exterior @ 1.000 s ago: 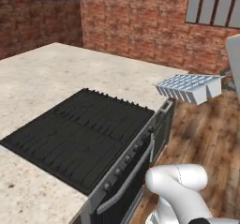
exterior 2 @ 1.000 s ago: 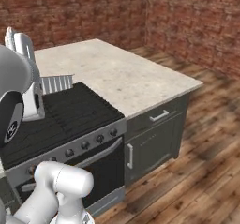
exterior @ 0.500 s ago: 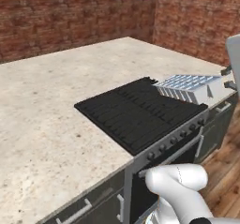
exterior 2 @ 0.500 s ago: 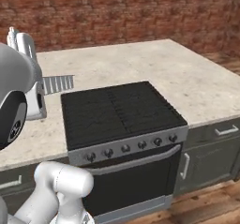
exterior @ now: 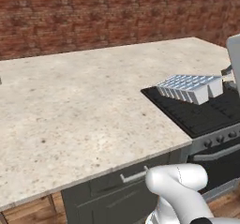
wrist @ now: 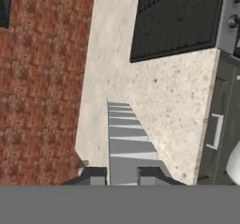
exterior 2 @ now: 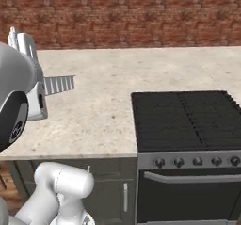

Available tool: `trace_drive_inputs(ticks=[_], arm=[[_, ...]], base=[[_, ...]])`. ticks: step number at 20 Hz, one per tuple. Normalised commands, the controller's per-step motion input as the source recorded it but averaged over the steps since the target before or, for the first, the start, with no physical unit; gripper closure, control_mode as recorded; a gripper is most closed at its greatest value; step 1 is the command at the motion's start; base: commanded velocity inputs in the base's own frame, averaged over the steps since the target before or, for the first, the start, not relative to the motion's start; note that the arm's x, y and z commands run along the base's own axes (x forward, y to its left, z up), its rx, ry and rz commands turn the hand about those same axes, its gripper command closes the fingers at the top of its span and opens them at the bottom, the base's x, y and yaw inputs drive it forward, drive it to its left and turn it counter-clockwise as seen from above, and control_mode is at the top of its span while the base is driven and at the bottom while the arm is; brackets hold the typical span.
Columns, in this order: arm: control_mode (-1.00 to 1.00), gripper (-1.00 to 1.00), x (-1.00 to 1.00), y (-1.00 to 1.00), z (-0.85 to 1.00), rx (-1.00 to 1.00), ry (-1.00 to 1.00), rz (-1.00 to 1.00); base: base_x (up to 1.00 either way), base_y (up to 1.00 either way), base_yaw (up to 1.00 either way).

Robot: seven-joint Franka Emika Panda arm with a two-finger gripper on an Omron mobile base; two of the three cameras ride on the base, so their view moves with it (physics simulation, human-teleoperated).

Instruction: Open the freezer door, pick up the ice cube tray from the freezer, and place it on the dining counter.

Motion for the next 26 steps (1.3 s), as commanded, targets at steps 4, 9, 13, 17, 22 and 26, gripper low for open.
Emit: trace_drive_inputs(ticks=[4,9,13,17,22,26], arm=[[1.0,1.0,0.0,0.0,0.0,0.0,0.0,0.0],[1.0,1.0,0.0,0.0,0.0,0.0,0.0,0.0],[1.0,1.0,0.0,0.0,0.0,0.0,0.0,0.0],[1.0,1.0,0.0,0.0,0.0,0.0,0.0,0.0],[1.0,1.0,0.0,0.0,0.0,0.0,0.0,0.0],[1.0,1.0,0.0,0.0,0.0,0.0,0.0,0.0]], base=[[-0.21,0.86,0.41],[-0.05,0.94,0.31],[0.01,0.54,0.14],[0.05,0.09,0.01],[0.17,0.0,0.0],[0.26,0.0,0.0]])
